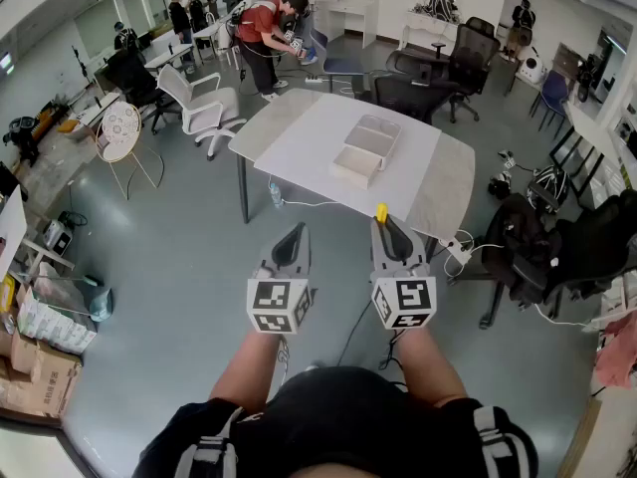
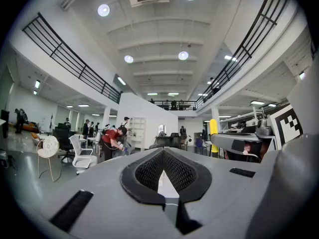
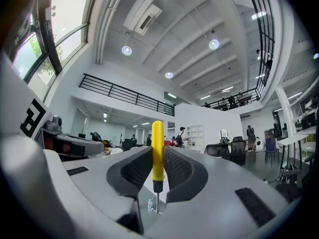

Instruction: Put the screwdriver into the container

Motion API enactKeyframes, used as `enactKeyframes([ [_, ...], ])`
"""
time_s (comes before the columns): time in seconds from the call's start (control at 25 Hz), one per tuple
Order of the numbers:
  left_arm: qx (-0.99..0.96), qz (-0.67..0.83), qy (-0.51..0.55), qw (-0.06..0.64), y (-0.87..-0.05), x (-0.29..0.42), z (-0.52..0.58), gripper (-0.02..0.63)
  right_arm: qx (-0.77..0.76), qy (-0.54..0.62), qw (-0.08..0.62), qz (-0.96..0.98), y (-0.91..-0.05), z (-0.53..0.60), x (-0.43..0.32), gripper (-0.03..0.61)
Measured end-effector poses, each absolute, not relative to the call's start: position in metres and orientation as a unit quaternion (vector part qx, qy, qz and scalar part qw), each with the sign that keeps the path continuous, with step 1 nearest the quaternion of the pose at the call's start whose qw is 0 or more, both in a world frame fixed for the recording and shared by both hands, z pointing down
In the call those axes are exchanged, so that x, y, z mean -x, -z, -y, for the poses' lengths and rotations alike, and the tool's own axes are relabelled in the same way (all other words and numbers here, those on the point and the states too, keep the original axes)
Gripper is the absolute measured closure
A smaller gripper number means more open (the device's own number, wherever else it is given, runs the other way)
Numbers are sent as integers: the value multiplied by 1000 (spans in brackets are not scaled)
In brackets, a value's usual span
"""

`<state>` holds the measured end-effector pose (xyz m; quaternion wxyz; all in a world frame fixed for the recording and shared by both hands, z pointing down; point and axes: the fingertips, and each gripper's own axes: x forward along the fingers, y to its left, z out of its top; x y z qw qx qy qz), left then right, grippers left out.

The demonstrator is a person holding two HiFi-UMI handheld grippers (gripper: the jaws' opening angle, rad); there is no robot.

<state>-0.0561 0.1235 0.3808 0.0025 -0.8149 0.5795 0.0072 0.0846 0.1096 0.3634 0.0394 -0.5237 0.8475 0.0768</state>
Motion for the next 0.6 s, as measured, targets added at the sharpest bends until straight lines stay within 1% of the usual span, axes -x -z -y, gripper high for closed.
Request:
enactKeyframes([
  [0.6,818,-576,-3,-5,-388,59,-115,607,524,-34,60,-849,-371,-100,-88,520],
])
